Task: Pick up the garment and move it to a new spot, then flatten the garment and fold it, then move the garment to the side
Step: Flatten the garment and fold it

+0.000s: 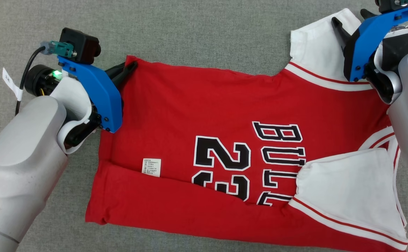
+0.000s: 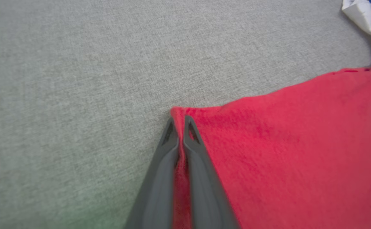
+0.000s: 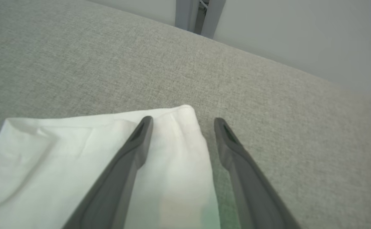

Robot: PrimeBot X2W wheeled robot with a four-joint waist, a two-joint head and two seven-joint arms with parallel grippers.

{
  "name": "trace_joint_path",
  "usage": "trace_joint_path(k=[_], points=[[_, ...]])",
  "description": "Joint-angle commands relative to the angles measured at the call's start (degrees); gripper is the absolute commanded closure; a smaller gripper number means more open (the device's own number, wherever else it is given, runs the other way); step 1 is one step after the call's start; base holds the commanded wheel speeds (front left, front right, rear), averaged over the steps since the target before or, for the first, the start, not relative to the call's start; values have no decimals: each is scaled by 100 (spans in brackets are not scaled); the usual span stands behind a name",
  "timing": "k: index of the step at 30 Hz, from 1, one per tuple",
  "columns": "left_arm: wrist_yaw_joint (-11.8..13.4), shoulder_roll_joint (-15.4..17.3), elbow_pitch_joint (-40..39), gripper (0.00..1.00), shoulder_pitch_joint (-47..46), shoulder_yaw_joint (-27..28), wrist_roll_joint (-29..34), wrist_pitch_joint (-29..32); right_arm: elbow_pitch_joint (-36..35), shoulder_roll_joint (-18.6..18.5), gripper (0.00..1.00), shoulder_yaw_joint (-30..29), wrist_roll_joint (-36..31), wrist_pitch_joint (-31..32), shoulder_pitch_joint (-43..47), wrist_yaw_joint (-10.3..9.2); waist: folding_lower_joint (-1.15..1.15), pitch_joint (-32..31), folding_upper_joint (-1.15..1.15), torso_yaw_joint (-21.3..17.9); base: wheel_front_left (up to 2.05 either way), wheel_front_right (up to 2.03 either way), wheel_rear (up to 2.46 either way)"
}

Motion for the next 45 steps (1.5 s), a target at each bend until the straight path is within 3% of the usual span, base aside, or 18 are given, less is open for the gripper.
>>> trace_joint_path(k=[1, 2, 3, 4, 6, 7, 12, 26, 35, 45], points=[[12, -21, 46, 100, 2, -57, 4, 20, 41, -41, 0, 24, 24, 19, -74, -2, 0, 9, 0, 4, 0, 0, 0], [14, -18, 62, 100, -4, -72, -10, 0, 85, -44, 0, 59, 65, 66, -92, -2, 0, 17, 0, 5, 0, 0, 0], [14, -19, 75, 100, -9, -86, -26, -9, 127, -41, 10, 84, 113, 116, -104, -2, 0, 23, 0, 6, 0, 0, 0], [14, -17, 87, 100, -17, -99, -36, -16, 185, -34, 56, 113, 166, 185, -104, -2, 0, 29, 0, 7, 0, 0, 0], [14, -9, 117, 100, -35, -119, -51, -45, 291, -13, 77, 147, 287, 327, -99, -3, 0, 44, 0, 8, 0, 0, 0], [14, -8, 134, 100, -45, -132, -59, -58, 317, -6, 100, 172, 350, 372, -113, -3, 0, 53, 0, 9, 0, 0, 0], [15, -10, 221, 100, -58, -181, -104, -116, 281, -84, 100, 208, 517, 127, -168, -3, 0, 38, 0, -10, 0, 0, 0], [33, 39, 431, 100, 327, -181, -198, -659, -358, -194, 100, -7, 585, -2009, 745, -3, 0, -593, 0, -238, 0, 0, 0], [211, 230, 165, 100, 893, -177, -114, -1210, -2051, -230, 100, -331, 827, -2389, 2552, -2, 0, -1007, 0, -361, 0, 0, 0], [579, 477, -479, 100, 1660, -190, -69, -1721, -4311, 307, 100, -1189, 640, -1988, 4968, -2, 0, -1350, 0, -395, 0, 0, 0]])
